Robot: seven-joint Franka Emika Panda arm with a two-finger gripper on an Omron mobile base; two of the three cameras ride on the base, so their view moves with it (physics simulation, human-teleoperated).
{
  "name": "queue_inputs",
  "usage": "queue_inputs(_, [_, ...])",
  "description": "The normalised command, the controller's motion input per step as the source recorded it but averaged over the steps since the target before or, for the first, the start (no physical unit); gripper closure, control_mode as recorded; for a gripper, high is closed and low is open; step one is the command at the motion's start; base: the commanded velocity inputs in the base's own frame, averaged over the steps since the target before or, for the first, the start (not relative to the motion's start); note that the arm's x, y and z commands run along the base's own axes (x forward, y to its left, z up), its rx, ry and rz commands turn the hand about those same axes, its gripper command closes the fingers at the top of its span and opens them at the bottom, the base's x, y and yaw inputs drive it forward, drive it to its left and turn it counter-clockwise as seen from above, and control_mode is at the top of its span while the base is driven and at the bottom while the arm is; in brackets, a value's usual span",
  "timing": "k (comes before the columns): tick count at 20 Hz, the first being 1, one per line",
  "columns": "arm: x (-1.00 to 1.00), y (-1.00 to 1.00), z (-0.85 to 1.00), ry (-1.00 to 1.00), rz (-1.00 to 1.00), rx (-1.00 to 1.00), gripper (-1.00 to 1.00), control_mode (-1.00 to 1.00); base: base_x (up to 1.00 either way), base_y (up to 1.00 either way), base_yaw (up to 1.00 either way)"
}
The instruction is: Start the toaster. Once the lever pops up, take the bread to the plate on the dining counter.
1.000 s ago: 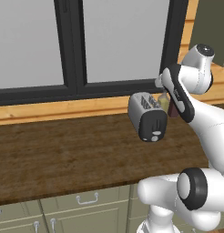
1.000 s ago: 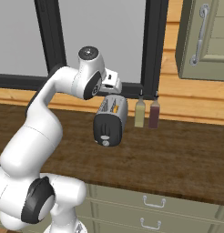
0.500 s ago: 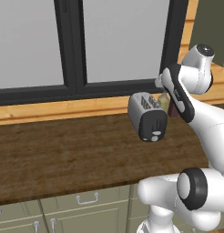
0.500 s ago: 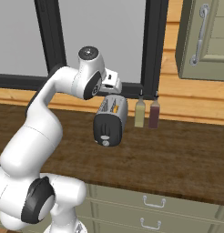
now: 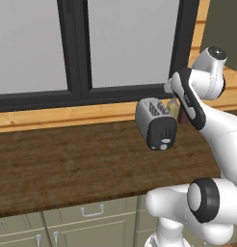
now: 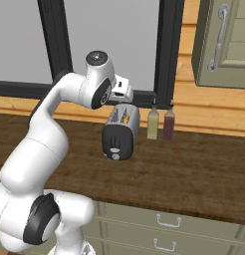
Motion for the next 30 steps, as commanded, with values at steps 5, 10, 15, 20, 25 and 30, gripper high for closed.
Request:
queue_inputs(5, [0.0, 0.0, 0.0, 0.0, 0.0, 0.0, -1.0, -1.0, 0.0, 0.0, 0.0])
queue_inputs(10, [0.0, 0.0, 0.0, 0.0, 0.0, 0.0, -1.0, -1.0, 0.0, 0.0, 0.0])
queue_inputs(15, [0.0, 0.0, 0.0, 0.0, 0.0, 0.0, -1.0, -1.0, 0.0, 0.0, 0.0])
queue_inputs(20, [0.0, 0.0, 0.0, 0.0, 0.0, 0.0, -1.0, -1.0, 0.0, 0.0, 0.0])
queue_inputs(25, [0.0, 0.0, 0.0, 0.0, 0.0, 0.0, -1.0, -1.0, 0.0, 0.0, 0.0])
queue_inputs(30, [0.0, 0.0, 0.0, 0.0, 0.0, 0.0, -1.0, -1.0, 0.0, 0.0, 0.0])
